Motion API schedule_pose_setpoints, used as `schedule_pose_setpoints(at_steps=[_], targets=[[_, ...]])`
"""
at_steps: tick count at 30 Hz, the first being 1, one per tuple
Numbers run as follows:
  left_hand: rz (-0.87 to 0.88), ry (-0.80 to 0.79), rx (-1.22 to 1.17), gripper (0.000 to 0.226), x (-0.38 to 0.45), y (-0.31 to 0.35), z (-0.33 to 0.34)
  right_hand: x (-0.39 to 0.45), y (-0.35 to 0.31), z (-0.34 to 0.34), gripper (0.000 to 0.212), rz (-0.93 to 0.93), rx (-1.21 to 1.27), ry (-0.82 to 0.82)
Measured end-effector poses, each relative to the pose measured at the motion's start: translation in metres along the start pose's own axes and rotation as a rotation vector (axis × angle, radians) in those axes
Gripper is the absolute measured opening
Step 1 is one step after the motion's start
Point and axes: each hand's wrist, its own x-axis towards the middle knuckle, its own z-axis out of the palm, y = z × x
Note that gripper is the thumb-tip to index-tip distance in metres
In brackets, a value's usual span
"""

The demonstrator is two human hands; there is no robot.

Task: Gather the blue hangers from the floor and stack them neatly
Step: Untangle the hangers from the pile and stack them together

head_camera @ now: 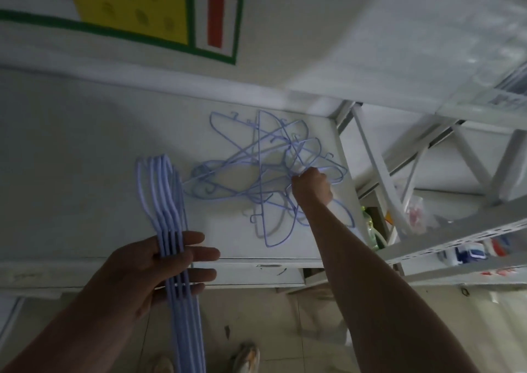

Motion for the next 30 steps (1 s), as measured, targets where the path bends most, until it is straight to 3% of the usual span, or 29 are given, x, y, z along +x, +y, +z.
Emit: schedule_pose_setpoints(at_steps=[6, 9, 15, 22, 30], targets=[[0.015, 0.011, 0.03, 0.033, 0.002, -0.008, 0.015, 0.002, 0.022, 0.01, 0.034, 0.007, -0.013, 0.039], [0.035, 0.013, 0.049, 0.033, -0.002, -0.008, 0.021, 0.003, 0.031, 0.01, 0.029, -0.091, -0.084, 0.009], [0.016, 0.029, 0.059, 0.034, -0.006, -0.008, 0.024, -0.014, 0.023, 0.003, 0.026, -0.207, -0.059, 0.195], [0.022, 0.012, 0.071, 0.044, -0.018, -0.005, 0.028, -0.04, 0.022, -0.028, 0.028, -0.272, 0.228, 0.344], [0.019, 0.006, 0.028, 0.038, -0.026, 0.001, 0.015, -0.085, 0.023, -0.021, 0.034, -0.031, 0.68, 0.396]])
